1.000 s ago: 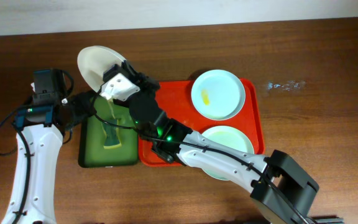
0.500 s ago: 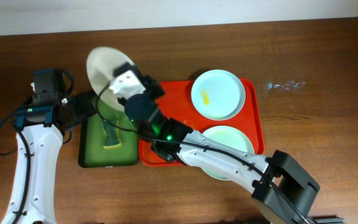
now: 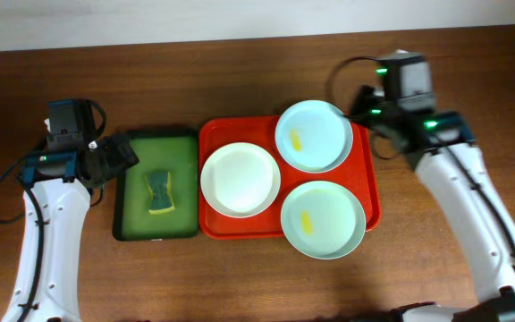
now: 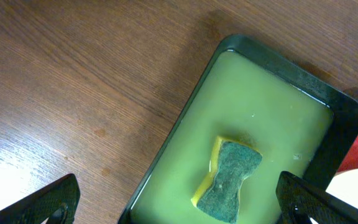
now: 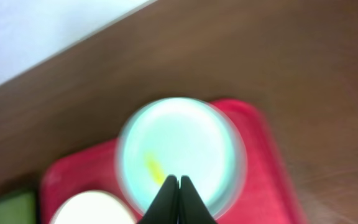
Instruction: Clean dirty plates on tray and stack at the side
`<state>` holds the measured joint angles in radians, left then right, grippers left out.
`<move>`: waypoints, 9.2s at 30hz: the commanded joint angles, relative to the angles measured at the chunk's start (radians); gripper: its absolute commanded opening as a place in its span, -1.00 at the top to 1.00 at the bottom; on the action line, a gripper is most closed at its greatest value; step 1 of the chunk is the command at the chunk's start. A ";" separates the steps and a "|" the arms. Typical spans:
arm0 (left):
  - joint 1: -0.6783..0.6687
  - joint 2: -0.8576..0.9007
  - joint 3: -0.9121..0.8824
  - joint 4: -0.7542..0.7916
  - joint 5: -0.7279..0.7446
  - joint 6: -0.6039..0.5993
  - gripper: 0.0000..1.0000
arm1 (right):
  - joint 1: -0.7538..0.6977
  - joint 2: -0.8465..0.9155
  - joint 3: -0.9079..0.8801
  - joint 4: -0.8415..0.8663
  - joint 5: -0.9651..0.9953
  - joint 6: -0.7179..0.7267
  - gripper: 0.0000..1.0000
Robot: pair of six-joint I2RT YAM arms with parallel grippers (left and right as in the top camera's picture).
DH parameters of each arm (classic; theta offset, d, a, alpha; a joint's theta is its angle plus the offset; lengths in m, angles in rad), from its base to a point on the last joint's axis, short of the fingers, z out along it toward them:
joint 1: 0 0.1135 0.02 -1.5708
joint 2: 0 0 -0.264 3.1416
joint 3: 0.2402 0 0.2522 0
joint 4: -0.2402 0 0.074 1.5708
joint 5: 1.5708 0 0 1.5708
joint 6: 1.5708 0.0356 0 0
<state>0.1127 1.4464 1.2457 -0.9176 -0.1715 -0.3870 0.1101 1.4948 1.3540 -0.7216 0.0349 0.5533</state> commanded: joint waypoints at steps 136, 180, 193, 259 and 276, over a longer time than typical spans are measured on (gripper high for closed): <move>0.005 -0.013 0.012 0.000 0.000 -0.013 -0.98 | 0.129 0.297 -0.037 -0.644 -0.018 -0.230 -0.53; 0.005 -0.013 0.012 0.000 0.000 -0.013 -0.98 | 0.159 0.298 -0.258 -0.174 -0.451 -0.177 0.92; 0.005 -0.013 0.012 0.000 0.000 -0.013 -0.98 | 0.164 0.298 -0.259 -0.061 -0.495 -0.082 0.92; 0.006 -0.013 0.012 0.000 0.000 -0.013 -0.98 | 0.388 0.279 -0.263 0.035 -0.124 -0.179 0.31; 0.006 -0.013 0.012 0.000 0.000 -0.013 -0.98 | 0.388 0.330 -0.268 0.154 -0.100 -0.152 0.69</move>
<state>0.1127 1.4464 1.2457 -0.9195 -0.1715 -0.3870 0.4900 1.8126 1.0954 -0.5728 -0.0860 0.3855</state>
